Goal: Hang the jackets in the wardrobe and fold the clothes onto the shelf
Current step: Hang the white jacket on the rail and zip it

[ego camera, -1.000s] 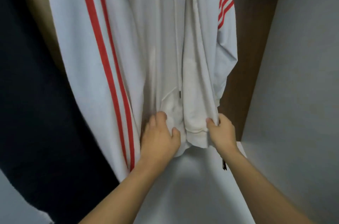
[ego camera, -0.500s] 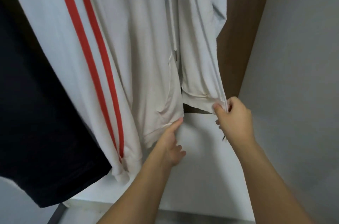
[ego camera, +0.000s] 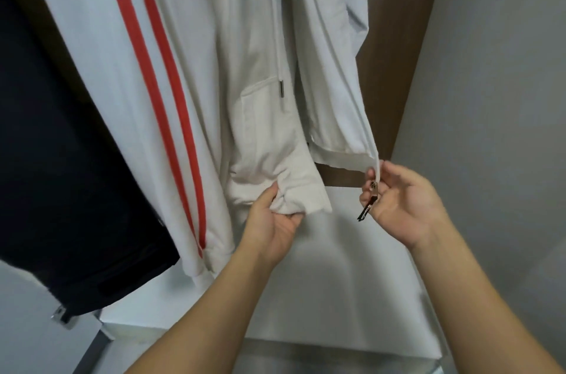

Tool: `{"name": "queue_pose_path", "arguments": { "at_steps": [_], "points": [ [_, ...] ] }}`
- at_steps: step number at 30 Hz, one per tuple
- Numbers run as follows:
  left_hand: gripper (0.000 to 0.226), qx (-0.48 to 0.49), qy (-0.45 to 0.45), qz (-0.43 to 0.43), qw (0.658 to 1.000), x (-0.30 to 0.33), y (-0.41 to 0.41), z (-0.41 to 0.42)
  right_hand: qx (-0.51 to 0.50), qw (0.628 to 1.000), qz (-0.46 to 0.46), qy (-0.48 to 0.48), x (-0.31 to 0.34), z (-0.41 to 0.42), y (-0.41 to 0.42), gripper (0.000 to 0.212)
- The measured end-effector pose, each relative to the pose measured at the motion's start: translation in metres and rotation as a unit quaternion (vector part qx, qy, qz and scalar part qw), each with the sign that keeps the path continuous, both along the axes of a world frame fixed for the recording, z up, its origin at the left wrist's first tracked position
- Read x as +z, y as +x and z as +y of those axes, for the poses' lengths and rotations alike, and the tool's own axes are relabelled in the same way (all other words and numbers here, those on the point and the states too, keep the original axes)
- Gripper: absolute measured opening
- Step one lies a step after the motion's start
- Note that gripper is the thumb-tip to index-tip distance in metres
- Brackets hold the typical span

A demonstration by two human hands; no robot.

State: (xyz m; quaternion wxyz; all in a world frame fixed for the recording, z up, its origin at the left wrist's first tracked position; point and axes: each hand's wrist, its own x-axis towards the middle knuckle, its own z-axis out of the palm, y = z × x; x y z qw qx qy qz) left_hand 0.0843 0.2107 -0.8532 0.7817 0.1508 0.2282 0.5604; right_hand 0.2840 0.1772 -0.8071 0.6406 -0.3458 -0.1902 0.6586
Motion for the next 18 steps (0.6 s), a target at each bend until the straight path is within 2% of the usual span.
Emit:
{"name": "queue_pose_path", "arguments": {
  "at_steps": [2,4,7,8,10,12,15,18],
  "points": [
    [0.035,-0.044,0.023,0.031,0.998,0.006,-0.007,-0.011,0.009,0.999,-0.030,-0.014,-0.009,0.002,-0.008,0.018],
    [0.038,-0.096,0.035,0.087,0.991,0.008,-0.013,-0.019,0.014,0.999,-0.036,-0.034,-0.017,0.003,-0.017,0.028],
    [0.031,-0.190,0.031,0.197,0.961,0.012,-0.022,-0.030,0.052,0.997,-0.030,-0.051,-0.022,0.006,-0.028,0.051],
    [0.030,-0.202,0.029,0.219,0.954,0.012,-0.025,-0.031,0.072,0.995,-0.034,-0.052,-0.022,0.006,-0.030,0.049],
    [0.036,-0.192,0.025,0.212,0.958,0.009,-0.032,-0.030,0.110,0.991,-0.060,-0.052,-0.018,0.007,-0.034,0.030],
    [0.041,-0.187,0.023,0.182,0.965,0.009,-0.038,-0.029,0.139,0.986,-0.070,-0.053,-0.014,0.005,-0.036,0.028],
    [0.033,-0.183,0.016,0.152,0.971,0.014,-0.037,-0.029,0.156,0.985,0.001,-0.074,-0.012,0.005,-0.036,0.033],
    [0.017,-0.154,0.027,0.153,0.976,0.018,-0.035,-0.025,0.165,0.979,0.059,-0.101,-0.012,0.006,-0.033,0.027]
  ]
}}
